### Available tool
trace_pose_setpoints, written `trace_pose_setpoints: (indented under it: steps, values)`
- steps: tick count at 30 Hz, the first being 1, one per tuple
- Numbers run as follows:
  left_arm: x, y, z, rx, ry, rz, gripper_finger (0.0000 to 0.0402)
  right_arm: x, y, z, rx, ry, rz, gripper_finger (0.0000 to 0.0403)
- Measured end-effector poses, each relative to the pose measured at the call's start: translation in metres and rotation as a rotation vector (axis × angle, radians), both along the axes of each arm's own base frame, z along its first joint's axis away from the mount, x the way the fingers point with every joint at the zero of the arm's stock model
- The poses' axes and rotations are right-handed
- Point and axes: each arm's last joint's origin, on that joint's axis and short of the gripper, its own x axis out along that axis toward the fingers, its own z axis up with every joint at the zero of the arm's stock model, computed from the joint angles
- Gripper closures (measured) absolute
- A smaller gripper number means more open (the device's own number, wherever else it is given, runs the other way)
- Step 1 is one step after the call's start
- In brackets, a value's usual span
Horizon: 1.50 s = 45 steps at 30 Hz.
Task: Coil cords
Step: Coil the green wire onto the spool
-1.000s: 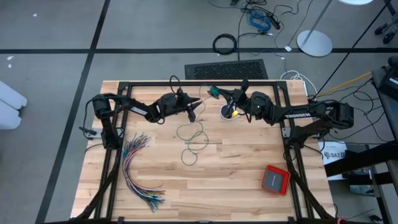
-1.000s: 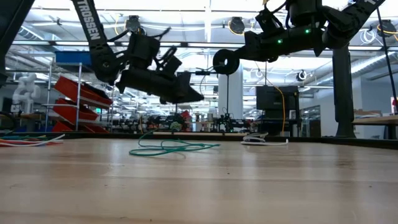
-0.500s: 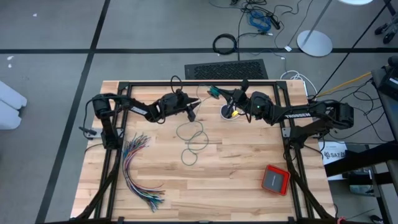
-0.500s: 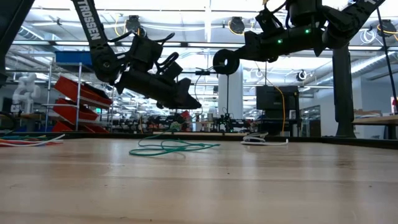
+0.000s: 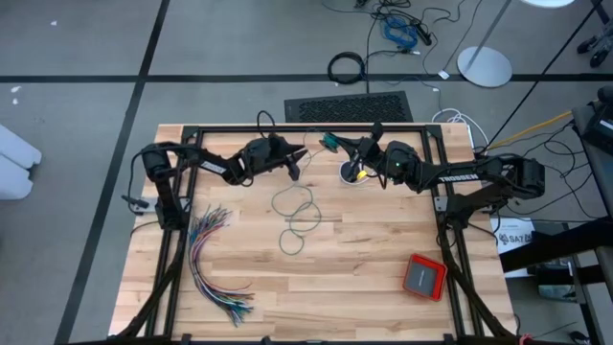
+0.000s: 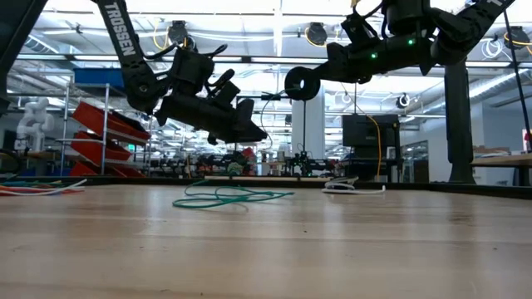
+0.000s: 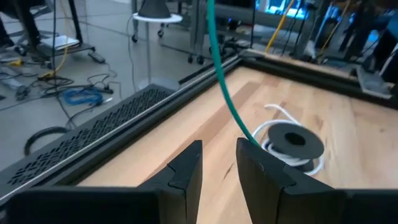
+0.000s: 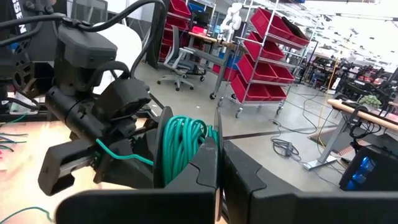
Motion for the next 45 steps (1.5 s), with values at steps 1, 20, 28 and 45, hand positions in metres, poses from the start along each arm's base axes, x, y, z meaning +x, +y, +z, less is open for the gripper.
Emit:
trace_pose_setpoints:
  steps: [1, 20, 28, 45]
  values:
    - [0.0, 0.001, 0.001, -0.004, -0.01, -0.006, 0.0297, 0.0, 0.0, 0.0, 0.0, -0.001, 0.0, 0.0403]
    - [0.003, 0.016, -0.002, -0.137, 0.106, -0.095, 0.0297, 0.0, 0.0, 0.0, 0.002, -0.002, 0.0, 0.0403]
    - [-0.005, 0.028, -0.001, -0.228, 0.057, -0.14, 0.0297, 0.0, 0.0, 0.0, 0.001, 0.0, 0.0, 0.0403]
    - [0.0, 0.035, 0.015, -0.2, -0.066, -0.174, 0.0297, 0.0, 0.0, 0.0, 0.0, 0.001, 0.0, 0.0403]
